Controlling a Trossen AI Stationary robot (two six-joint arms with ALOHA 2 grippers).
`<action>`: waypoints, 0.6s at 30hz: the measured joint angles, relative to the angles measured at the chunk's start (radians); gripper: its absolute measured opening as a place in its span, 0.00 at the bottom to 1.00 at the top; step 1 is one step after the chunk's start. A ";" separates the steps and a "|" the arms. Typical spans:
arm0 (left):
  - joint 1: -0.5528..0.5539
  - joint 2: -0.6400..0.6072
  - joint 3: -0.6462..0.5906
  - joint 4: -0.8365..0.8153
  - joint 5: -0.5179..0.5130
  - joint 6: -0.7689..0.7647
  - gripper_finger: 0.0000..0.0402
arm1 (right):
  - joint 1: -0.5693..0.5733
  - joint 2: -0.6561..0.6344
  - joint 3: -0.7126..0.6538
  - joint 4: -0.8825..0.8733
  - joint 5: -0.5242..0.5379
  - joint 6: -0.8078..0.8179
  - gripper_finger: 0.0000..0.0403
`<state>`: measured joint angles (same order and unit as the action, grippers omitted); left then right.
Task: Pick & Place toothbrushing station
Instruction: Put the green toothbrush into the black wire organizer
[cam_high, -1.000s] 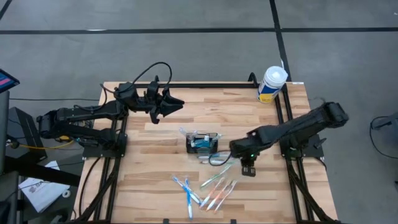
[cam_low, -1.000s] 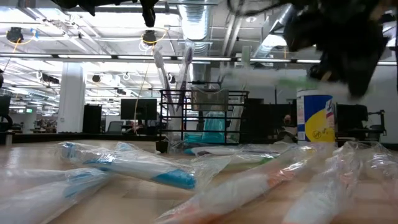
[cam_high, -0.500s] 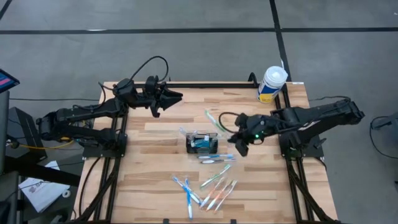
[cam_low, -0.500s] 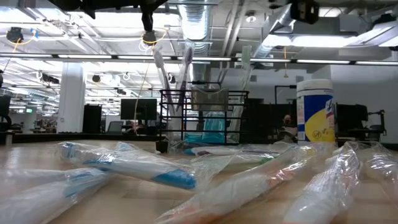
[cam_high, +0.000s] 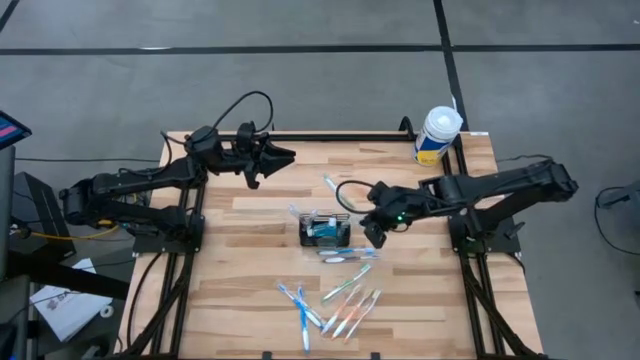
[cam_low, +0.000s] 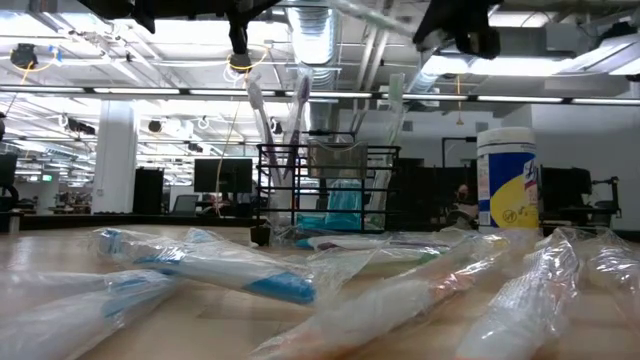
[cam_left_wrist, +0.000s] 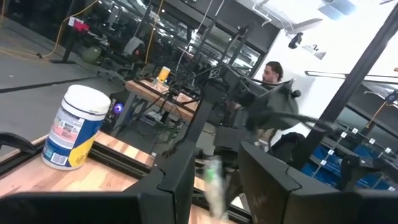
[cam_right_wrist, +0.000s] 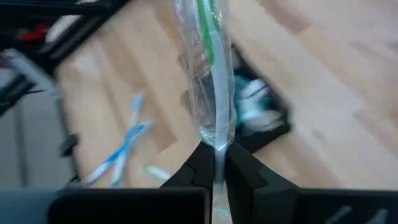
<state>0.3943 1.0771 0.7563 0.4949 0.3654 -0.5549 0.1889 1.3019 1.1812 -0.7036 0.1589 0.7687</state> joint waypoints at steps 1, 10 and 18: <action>0.000 0.000 0.000 -0.002 0.000 0.001 0.29 | 0.008 -0.011 0.000 0.006 -0.014 0.013 0.02; 0.000 0.037 0.001 0.008 0.002 0.034 0.29 | 0.021 -0.068 0.002 0.434 0.072 0.076 0.02; 0.000 0.071 -0.001 0.060 0.001 0.015 0.29 | -0.060 -0.040 0.002 0.570 0.129 0.038 0.02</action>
<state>0.3943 1.1481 0.7553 0.5545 0.3660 -0.5402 0.1288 1.2618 1.1828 -0.1331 0.2882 0.8072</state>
